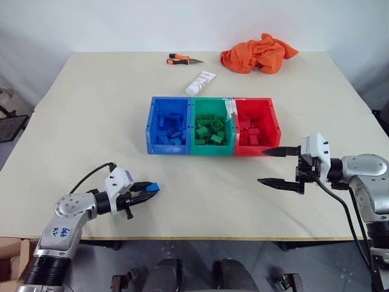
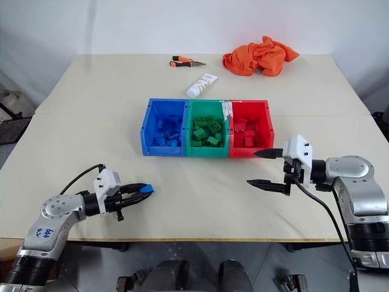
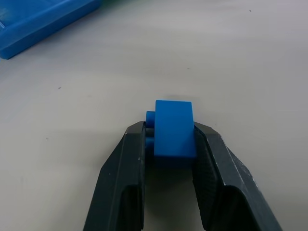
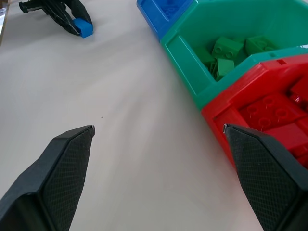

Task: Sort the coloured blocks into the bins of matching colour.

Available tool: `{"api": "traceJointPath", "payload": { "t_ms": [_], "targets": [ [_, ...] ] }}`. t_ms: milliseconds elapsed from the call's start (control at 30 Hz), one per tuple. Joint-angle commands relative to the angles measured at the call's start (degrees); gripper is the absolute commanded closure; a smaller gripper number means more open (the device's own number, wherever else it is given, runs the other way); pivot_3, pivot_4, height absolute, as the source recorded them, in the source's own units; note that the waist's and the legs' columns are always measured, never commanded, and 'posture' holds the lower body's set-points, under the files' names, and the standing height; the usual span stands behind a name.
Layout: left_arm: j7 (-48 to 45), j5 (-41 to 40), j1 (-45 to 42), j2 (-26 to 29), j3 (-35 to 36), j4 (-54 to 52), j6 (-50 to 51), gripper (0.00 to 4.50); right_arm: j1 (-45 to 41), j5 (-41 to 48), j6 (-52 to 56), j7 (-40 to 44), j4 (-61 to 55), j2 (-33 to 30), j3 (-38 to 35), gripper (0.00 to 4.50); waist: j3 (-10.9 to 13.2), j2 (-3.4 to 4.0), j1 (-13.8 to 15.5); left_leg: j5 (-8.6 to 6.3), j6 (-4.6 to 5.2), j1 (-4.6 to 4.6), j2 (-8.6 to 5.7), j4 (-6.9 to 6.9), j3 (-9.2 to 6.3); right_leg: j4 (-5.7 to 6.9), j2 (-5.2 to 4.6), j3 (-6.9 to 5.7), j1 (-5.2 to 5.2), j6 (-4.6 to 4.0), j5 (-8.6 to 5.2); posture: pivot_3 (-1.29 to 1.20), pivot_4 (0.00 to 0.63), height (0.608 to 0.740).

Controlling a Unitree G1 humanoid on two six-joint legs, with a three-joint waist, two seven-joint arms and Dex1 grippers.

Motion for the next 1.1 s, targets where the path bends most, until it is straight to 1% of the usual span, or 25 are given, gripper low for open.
{"api": "traceJointPath", "payload": {
  "t_ms": [33,100,233,300,400,467,533,567,633,767,867,933,1000,1033,1100],
  "targets": [
    [2.4,-1.2,-5.0,-2.3,-0.9,-2.7,1.7,3.57,0.2,1.1,0.0,-1.0,-2.1,-0.7,-2.1,0.0,0.0,-0.03,0.1,0.0,0.0,-0.03,0.0,0.04,-0.01,0.01,0.0,-0.01,0.0,0.0,0.0,0.0,0.15,0.74],
    [4.2,-0.4,-9.4,-4.5,-1.4,-1.2,1.7,3.57,0.6,1.2,0.1,-1.7,-2.6,-0.6,-2.3,0.0,0.0,-0.04,0.3,0.0,0.0,-0.06,-0.02,0.09,0.0,0.04,0.01,-0.01,-0.03,0.01,0.0,0.0,0.15,0.74],
    [10.1,2.7,-19.1,-9.0,-1.8,6.3,0.1,3.57,2.2,1.8,0.5,-3.0,-4.4,-0.5,-3.3,0.0,0.0,-0.06,0.7,0.0,0.0,-0.11,-0.03,0.2,0.01,0.09,0.04,-0.08,-0.05,0.02,0.01,0.0,0.15,0.74],
    [11.2,3.3,-22.0,-10.5,-1.8,8.9,-1.2,3.57,2.9,2.0,0.7,-3.4,-5.1,-0.6,-3.6,0.0,0.0,-0.07,0.7,-0.01,0.0,-0.1,-0.03,0.22,0.05,0.11,0.05,-0.08,-0.05,0.04,0.02,0.0,0.15,0.74],
    [15.0,5.9,-29.4,-13.5,-2.0,17.0,-4.9,3.57,4.1,2.1,0.9,-4.0,-5.9,-0.6,-4.4,0.0,0.1,-0.17,0.9,-0.01,0.0,-0.12,-0.03,0.28,0.07,0.22,0.06,-0.1,-0.06,0.06,0.03,0.0,0.15,0.74],
    [16.2,7.6,-32.7,-14.4,-2.3,21.7,-6.8,2.85,4.6,2.1,0.8,-4.5,-6.4,-0.6,-4.7,0.0,0.1,-0.19,1.0,-0.01,0.0,-0.22,-0.03,0.39,0.02,0.21,0.08,-0.15,-0.14,0.06,0.03,0.0,0.15,0.74],
    [15.8,7.7,-34.3,-14.9,-2.4,23.9,-8.3,2.22,5.0,2.2,0.9,-5.0,-6.9,-0.6,-5.1,0.0,0.1,-0.19,0.9,-0.01,0.0,-0.21,-0.05,0.41,0.05,0.23,0.07,-0.13,-0.13,0.07,0.03,0.0,0.15,0.74],
    [15.5,7.5,-34.7,-15.0,-2.3,24.4,-8.8,1.83,5.2,2.3,1.0,-5.2,-7.1,-0.6,-5.2,0.0,0.1,-0.19,0.9,-0.01,0.0,-0.21,-0.05,0.41,0.06,0.26,0.07,-0.13,-0.13,0.07,0.03,0.0,0.15,0.74],
    [14.7,7.1,-34.9,-14.8,-2.0,23.9,-8.9,1.3,5.8,2.4,0.9,-5.4,-7.3,-0.8,-5.7,0.0,0.1,-0.19,0.9,-0.01,0.0,-0.22,-0.04,0.4,0.05,0.28,0.07,-0.13,-0.14,0.07,0.03,0.0,0.15,0.74],
    [13.2,6.1,-34.3,-14.1,-1.3,22.0,-8.5,0.01,6.3,2.5,0.7,-5.4,-7.4,-1.1,-6.2,0.0,0.1,-0.2,1.0,-0.01,0.0,-0.23,-0.05,0.41,0.04,0.28,0.06,-0.14,-0.15,0.07,0.03,0.0,0.15,0.74],
    [7.6,1.8,-30.7,-11.0,0.3,15.3,-6.1,0.01,6.0,2.5,0.3,-4.7,-6.3,-1.6,-6.7,0.0,0.1,-0.2,0.6,-0.01,-0.01,-0.23,-0.03,0.4,0.05,0.27,0.07,-0.1,-0.16,0.07,0.03,0.0,0.15,0.74],
    [4.8,-2.1,-27.4,-7.7,2.0,9.9,-0.7,0.01,5.7,2.4,-0.1,-4.0,-5.0,-2.0,-6.8,0.0,0.1,-0.2,0.4,-0.01,-0.02,-0.21,-0.02,0.38,0.03,0.27,0.07,-0.1,-0.18,0.07,0.03,0.0,0.15,0.74],
    [-1.1,-6.7,-21.9,-1.6,4.8,5.4,4.5,0.01,5.2,2.4,-0.8,-2.4,-2.4,-3.0,-7.4,0.0,0.1,-0.19,0.1,-0.01,-0.02,-0.19,-0.01,0.37,0.02,0.28,0.06,-0.09,-0.16,0.07,0.03,0.0,0.15,0.74],
    [-3.2,-8.2,-20.1,0.6,5.7,4.3,6.1,0.01,5.0,2.3,-1.2,-1.8,-1.3,-3.5,-7.6,0.0,0.1,-0.19,-0.3,-0.01,-0.02,-0.19,0.0,0.36,0.02,0.25,0.07,-0.07,-0.16,0.07,0.03,0.0,0.15,0.74],
    [-8.3,-9.8,-14.8,5.8,7.8,3.6,6.6,0.01,5.3,1.7,-2.4,0.1,1.2,-5.0,-7.9,0.0,0.1,-0.18,-0.5,-0.02,-0.02,-0.15,-0.01,0.32,0.02,0.24,0.05,-0.02,-0.14,0.07,0.03,0.0,0.15,0.74]
  ]
}}
